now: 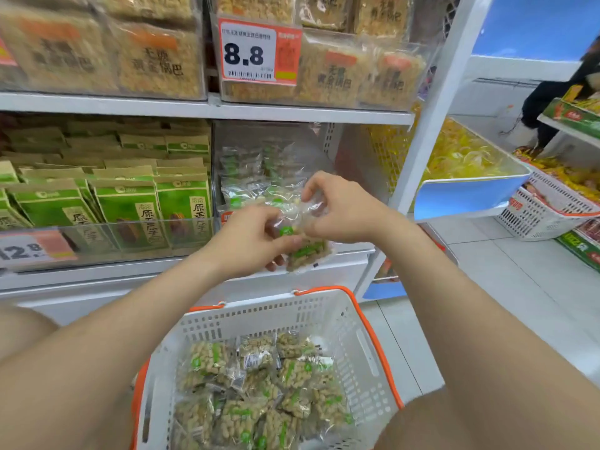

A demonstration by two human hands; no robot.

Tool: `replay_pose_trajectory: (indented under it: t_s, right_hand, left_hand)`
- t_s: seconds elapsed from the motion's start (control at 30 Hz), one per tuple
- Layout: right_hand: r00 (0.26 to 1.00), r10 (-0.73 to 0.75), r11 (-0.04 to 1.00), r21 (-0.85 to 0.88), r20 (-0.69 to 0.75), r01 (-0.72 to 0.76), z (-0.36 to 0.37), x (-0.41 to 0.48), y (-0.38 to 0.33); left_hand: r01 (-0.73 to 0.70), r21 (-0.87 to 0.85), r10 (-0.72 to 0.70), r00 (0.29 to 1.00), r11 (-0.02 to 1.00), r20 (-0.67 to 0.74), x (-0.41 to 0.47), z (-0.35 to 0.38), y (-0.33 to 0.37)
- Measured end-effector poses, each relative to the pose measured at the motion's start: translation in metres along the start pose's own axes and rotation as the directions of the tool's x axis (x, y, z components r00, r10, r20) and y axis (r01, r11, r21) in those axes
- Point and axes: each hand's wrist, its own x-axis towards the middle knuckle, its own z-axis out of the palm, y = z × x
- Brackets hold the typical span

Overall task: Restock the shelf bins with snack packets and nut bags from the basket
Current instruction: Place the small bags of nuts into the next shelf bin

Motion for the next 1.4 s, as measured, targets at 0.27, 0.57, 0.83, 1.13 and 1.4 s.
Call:
replay_pose_trajectory:
  t_s: [0.27, 0.57, 0.83, 1.13, 1.4]
  right_hand:
    - [0.989, 0.141, 0.901, 0.42, -0.037, -0.113, -0.019, 0.005, 0.017]
    - [0.843, 0.456, 0.76, 0.618, -0.286, -0.201, 0.006, 0.074, 0.069]
    - [0.873, 0.446, 0.892, 0.174, -0.197, -0.417, 0.006, 0.151, 0.078]
    - [0.849, 0.465, 0.878, 0.255, -0.251, -0.405, 0.028, 0.218, 0.109]
    - [0.811, 0.361, 0.927, 0.268, -0.461, -0.261, 0.044, 0.224, 0.097]
  left_hand:
    - [-0.003, -0.432, -0.119, 0.959, 0.902, -0.255, 0.027, -0.002, 0.045]
    - [-0.093, 0.558, 0.158, 0.985, 0.824, -0.07, 0.066, -0.017, 0.041]
    - [-0.019, 0.768, 0.074, 0.997, 0.641, -0.037, 0.12, 0.01, 0.025]
    - [0.19, 0.754, -0.18, 0.979, 0.629, -0.096, 0.139, 0.007, -0.005]
    - [0.153, 0.747, -0.122, 0.988, 0.647, -0.096, 0.138, 0.007, -0.006]
